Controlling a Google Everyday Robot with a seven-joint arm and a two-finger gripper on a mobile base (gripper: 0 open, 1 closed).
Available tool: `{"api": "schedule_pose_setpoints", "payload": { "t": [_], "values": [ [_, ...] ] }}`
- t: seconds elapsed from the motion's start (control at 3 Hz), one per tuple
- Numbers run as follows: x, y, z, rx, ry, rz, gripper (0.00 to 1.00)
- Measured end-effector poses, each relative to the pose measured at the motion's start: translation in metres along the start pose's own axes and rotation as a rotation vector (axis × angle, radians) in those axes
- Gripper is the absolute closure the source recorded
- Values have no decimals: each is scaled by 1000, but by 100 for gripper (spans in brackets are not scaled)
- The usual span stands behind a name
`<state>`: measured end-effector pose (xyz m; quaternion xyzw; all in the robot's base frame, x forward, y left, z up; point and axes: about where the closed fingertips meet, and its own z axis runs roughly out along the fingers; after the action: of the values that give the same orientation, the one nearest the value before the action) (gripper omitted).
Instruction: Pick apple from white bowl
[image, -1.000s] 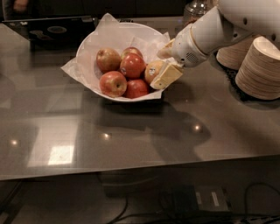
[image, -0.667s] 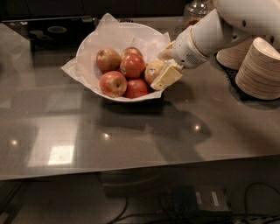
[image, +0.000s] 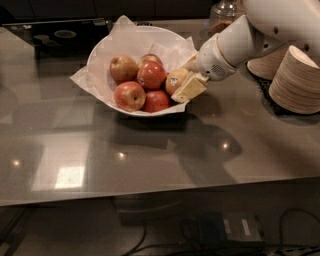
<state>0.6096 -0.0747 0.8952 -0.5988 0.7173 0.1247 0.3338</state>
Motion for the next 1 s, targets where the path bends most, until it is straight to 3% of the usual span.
{"api": "schedule_pose_setpoints", "payload": {
  "t": [0.67,1.0],
  "values": [
    [0,0,0,-1,0,0,100],
    [-1,0,1,-14,-8,5,100]
  ]
}}
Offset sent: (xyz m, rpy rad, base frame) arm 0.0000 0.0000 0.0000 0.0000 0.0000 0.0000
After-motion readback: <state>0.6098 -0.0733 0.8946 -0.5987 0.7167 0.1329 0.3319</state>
